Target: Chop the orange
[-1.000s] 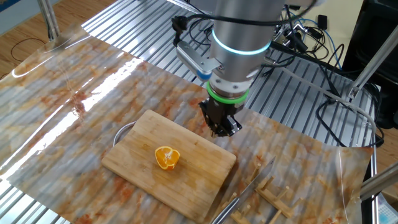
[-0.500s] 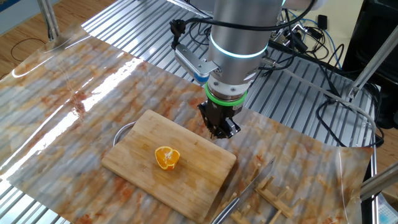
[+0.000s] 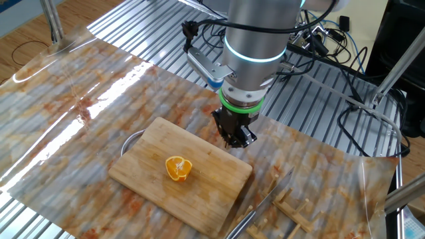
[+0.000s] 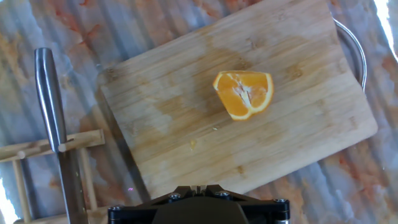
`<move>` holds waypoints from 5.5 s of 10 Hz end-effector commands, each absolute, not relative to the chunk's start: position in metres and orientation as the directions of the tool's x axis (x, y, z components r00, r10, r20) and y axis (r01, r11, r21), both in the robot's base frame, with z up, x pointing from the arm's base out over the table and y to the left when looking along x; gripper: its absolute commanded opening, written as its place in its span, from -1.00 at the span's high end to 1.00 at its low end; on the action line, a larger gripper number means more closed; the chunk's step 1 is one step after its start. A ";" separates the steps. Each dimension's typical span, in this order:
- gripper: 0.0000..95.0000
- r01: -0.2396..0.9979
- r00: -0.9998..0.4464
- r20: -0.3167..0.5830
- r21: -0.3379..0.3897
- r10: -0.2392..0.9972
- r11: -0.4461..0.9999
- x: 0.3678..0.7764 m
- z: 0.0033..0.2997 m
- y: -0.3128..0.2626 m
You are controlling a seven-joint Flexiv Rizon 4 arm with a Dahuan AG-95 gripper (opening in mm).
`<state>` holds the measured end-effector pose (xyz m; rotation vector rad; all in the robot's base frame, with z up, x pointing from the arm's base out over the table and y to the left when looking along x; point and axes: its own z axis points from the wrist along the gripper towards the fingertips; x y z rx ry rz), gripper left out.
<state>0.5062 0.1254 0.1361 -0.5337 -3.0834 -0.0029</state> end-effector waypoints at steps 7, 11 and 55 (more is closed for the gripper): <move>1.00 0.256 -0.966 0.027 0.020 0.255 0.966 0.506 0.136 0.125; 1.00 0.349 -0.937 0.038 0.048 0.348 0.936 0.509 0.136 0.140; 0.60 0.440 -0.897 0.018 0.122 0.441 0.890 0.578 0.069 0.266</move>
